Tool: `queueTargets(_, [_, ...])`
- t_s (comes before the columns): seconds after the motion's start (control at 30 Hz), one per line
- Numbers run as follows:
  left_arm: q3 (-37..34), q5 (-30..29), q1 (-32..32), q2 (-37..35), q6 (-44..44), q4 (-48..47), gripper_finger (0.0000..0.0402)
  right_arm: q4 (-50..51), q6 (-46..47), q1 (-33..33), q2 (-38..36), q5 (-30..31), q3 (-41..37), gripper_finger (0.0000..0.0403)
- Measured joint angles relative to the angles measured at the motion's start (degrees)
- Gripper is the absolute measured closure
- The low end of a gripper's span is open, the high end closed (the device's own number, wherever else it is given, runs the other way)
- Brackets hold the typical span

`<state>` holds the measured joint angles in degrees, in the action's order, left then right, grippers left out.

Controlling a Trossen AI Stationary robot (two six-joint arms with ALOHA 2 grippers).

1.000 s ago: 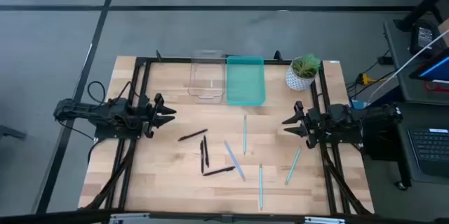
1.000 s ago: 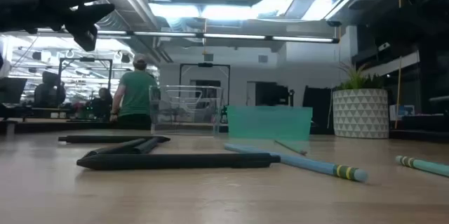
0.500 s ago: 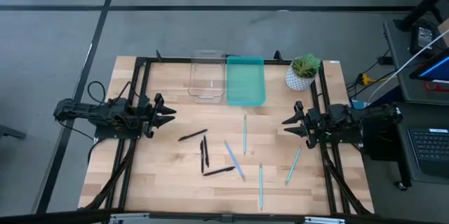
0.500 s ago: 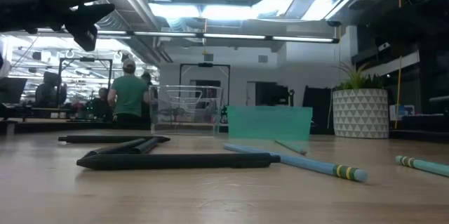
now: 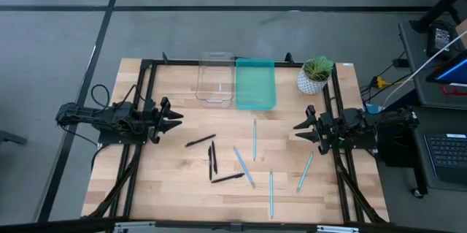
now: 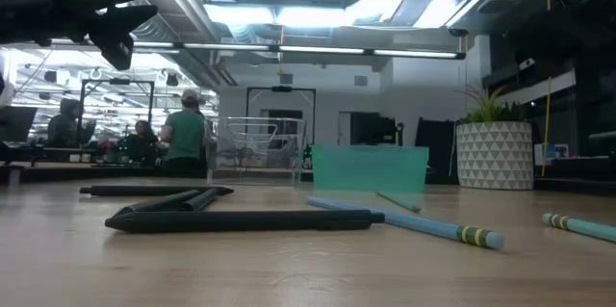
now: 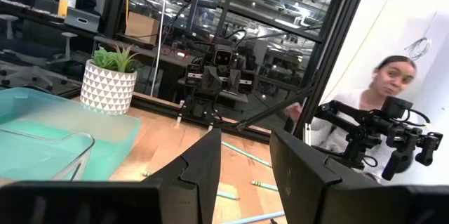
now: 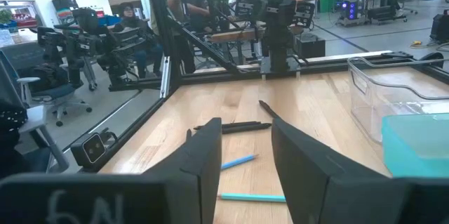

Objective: Sort pens & pencils

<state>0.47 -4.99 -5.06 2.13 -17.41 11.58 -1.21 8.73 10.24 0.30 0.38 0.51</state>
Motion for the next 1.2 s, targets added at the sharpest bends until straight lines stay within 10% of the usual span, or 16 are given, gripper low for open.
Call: queueTargets(1.2, [-0.01, 0.0, -0.02, 0.0, 0.02, 0.0, 0.0283, -0.31, 4.73, 0.01, 0.0, -0.01, 0.0, 0.0276])
